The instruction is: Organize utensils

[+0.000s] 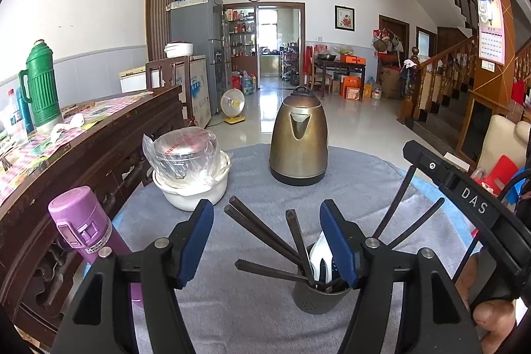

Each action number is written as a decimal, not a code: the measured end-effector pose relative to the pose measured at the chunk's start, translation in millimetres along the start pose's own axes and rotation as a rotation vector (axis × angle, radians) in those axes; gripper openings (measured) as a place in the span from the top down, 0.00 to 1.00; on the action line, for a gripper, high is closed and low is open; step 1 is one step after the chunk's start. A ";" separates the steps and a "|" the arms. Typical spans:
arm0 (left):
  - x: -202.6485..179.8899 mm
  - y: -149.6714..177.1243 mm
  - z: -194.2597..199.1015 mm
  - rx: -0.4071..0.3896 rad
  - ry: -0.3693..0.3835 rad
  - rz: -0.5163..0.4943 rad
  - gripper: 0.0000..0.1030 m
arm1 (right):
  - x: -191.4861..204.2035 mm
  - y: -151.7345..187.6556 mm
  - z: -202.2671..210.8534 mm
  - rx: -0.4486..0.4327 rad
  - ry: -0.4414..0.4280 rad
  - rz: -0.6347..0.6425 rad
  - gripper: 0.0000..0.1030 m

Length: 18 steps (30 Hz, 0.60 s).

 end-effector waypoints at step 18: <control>-3.7 -9.0 40.3 -0.042 -0.046 -0.044 0.12 | -0.4 -3.5 33.0 -0.010 -0.018 0.000 0.77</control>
Point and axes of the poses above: each gripper's, at about its wrist camera, not at the fingertips, and z roughly against the way its jaws point, x to its left, y to its underside, the point moved 10 cm from there along -z, roughly the way its jaws point, and after that the axes turned 10 degrees about y, right-handed, at the moved point
